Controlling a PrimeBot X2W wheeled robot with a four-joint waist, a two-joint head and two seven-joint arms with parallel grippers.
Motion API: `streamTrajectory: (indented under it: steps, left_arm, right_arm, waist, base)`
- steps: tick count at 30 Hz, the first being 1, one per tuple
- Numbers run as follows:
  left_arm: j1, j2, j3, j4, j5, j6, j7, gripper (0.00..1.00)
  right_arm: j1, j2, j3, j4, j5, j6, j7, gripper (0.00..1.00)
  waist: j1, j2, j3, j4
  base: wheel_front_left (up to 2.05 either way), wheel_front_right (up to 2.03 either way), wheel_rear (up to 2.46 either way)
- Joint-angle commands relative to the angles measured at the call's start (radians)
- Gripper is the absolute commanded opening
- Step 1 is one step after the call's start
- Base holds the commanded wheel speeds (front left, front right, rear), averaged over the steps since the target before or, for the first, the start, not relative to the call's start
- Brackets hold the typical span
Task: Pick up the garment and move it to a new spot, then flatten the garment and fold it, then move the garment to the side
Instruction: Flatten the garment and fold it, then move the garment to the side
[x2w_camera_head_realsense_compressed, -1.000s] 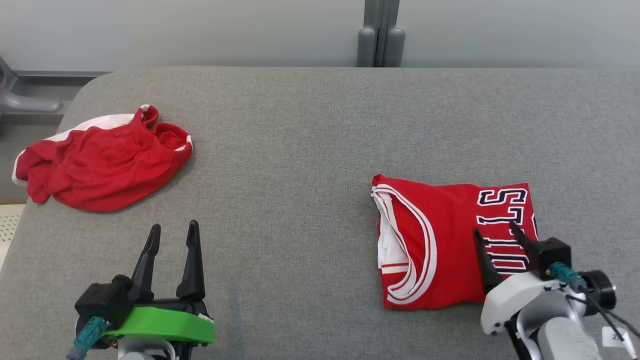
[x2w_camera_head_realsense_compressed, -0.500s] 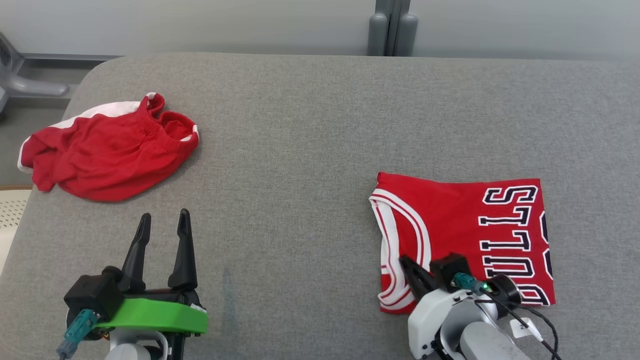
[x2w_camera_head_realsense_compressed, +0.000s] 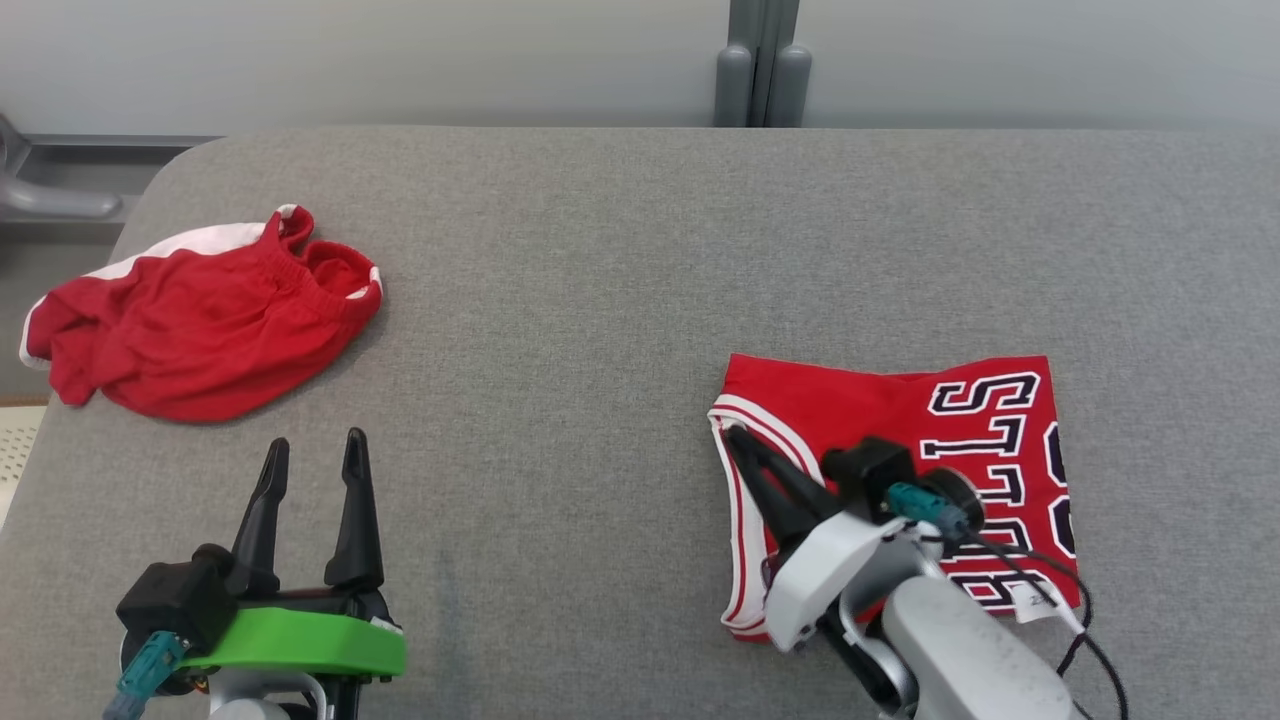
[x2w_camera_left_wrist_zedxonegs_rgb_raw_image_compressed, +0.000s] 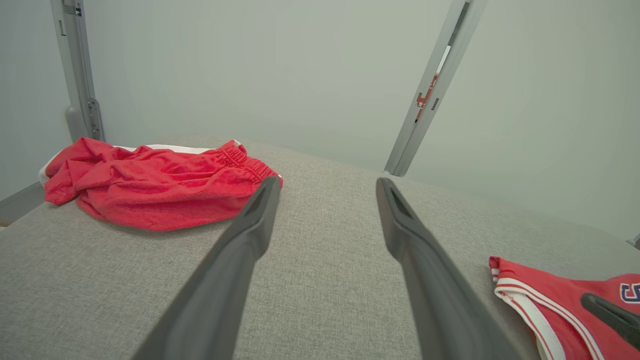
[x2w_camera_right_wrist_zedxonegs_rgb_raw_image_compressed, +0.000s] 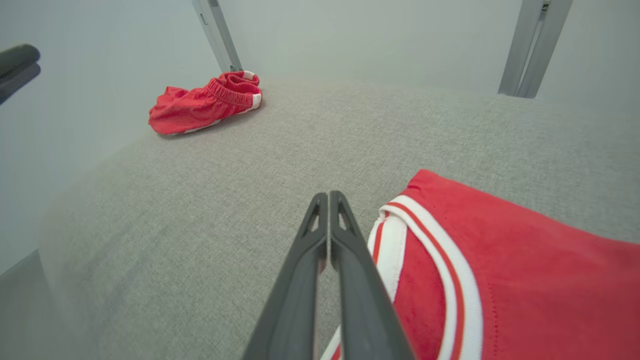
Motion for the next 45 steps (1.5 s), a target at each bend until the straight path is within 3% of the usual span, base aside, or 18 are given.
streamTrajectory:
  steps: [1, 2, 7, 12, 20, 35, 45]
  left_arm:
    - [0.013, 0.0, 0.006, -0.005, 0.009, -0.004, -0.003, 1.0]
    - [0.016, 0.0, 0.009, -0.004, 0.01, -0.004, -0.003, 1.0]
    - [0.03, 0.001, 0.018, -0.009, 0.013, -0.004, -0.003, 1.0]
    - [0.042, 0.003, 0.027, -0.011, 0.017, -0.004, -0.003, 1.0]
    - [0.074, 0.013, 0.046, -0.007, 0.035, -0.004, -0.003, 1.0]
    - [0.106, 0.018, 0.056, 0.03, 0.051, -0.004, -0.003, 1.0]
    - [0.105, 0.021, 0.055, 0.045, 0.053, -0.004, -0.003, 1.0]
  right_arm:
    - [0.004, -0.014, -0.035, -0.031, -0.009, -0.001, -0.011, 0.36]
    - [0.012, -0.019, -0.075, -0.067, -0.018, -0.001, -0.021, 1.0]
    - [0.065, -0.027, -0.264, -0.221, -0.09, -0.001, -0.023, 1.0]
    - [0.127, -0.051, -0.395, -0.333, -0.144, -0.001, 0.043, 1.0]
    - [0.173, -0.111, -0.458, -0.386, -0.12, -0.001, 0.113, 1.0]
    - [0.263, -0.112, -0.522, -0.356, -0.124, -0.001, 0.146, 1.0]
    - [0.262, -0.105, -0.508, -0.369, -0.121, -0.001, 0.152, 1.0]
  waist:
    - [0.0, 0.0, -0.013, -0.015]
    - [0.0, 0.0, -0.018, -0.022]
    - [0.0, 0.0, -0.039, -0.048]
    - [0.0, 0.0, -0.062, -0.071]
    - [0.0, 0.0, -0.094, -0.115]
    - [0.0, 0.0, -0.138, -0.158]
    - [0.0, 0.0, -0.137, -0.167]
  base:
    - [0.0, 0.0, 0.0]
    - [0.0, 0.0, 0.0]
    - [0.0, 0.0, 0.0]
    - [0.0, 0.0, 0.0]
    - [0.0, 0.0, 0.0]
    - [0.0, 0.0, 0.0]
    - [0.0, 0.0, 0.0]
